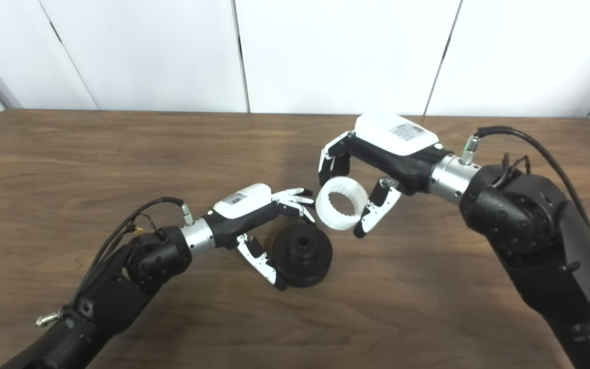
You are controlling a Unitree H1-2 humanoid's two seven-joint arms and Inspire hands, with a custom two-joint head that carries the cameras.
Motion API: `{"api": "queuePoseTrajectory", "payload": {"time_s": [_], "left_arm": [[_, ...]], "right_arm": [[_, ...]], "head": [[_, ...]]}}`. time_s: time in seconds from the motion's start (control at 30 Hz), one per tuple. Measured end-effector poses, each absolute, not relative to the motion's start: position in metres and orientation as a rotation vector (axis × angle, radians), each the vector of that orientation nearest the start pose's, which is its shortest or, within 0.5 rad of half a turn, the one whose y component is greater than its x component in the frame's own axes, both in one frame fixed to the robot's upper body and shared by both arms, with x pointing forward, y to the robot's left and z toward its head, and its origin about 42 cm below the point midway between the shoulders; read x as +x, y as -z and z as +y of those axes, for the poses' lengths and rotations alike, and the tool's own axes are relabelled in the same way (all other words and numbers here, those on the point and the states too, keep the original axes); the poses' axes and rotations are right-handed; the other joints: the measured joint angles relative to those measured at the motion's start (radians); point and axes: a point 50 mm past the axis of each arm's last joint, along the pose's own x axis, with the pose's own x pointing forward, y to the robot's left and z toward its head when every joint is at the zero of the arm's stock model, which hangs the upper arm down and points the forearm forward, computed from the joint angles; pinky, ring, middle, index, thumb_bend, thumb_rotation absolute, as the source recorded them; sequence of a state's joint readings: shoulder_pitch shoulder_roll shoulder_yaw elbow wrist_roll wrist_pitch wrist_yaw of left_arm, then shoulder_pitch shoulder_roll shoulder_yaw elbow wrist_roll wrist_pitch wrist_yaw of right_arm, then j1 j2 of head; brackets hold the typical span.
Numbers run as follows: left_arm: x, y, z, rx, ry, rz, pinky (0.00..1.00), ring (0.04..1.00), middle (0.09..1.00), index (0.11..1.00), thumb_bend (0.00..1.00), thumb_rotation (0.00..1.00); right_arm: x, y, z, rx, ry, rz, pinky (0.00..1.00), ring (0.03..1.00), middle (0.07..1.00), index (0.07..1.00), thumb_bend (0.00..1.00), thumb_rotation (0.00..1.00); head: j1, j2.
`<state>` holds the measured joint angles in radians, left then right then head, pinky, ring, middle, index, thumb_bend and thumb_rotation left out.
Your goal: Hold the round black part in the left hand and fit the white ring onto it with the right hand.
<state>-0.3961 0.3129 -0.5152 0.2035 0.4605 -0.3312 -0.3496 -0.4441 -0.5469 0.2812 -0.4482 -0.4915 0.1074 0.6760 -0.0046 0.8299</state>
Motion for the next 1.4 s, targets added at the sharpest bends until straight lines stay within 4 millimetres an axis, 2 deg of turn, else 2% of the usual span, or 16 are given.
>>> {"api": "queuePoseTrajectory", "payload": {"time_s": [0.17,0.57,0.8,1.17,1.4], "left_arm": [[0.359,-0.135,0.148,0.925,0.948,-0.387,0.81,0.977,0.889,0.491,0.52,0.08],[0.359,-0.134,0.147,0.924,0.948,-0.385,0.82,0.978,0.888,0.491,0.52,0.08],[0.358,-0.134,0.147,0.924,0.95,-0.385,0.82,0.973,0.888,0.491,0.52,0.08],[0.358,-0.134,0.146,0.927,0.952,-0.385,0.82,0.977,0.889,0.492,0.52,0.08],[0.357,-0.134,0.145,0.925,0.955,-0.386,0.82,0.976,0.886,0.491,0.52,0.08]], "right_arm": [[0.33,-0.297,-0.206,-1.231,-0.777,-0.457,0.69,0.543,0.473,0.49,0.53,0.01],[0.324,-0.279,-0.19,-1.223,-0.843,-0.457,0.71,0.544,0.471,0.495,0.53,0.01],[0.323,-0.267,-0.186,-1.228,-0.871,-0.434,0.72,0.559,0.477,0.487,0.53,0.01],[0.323,-0.262,-0.181,-1.237,-0.873,-0.428,0.76,0.577,0.464,0.501,0.53,0.01],[0.329,-0.248,-0.179,-1.226,-0.886,-0.376,0.75,0.577,0.464,0.502,0.53,0.01]], "head": [[0.003,0.002],[0.008,0.006],[0.008,0.008],[0.012,0.012],[0.015,0.014]]}}
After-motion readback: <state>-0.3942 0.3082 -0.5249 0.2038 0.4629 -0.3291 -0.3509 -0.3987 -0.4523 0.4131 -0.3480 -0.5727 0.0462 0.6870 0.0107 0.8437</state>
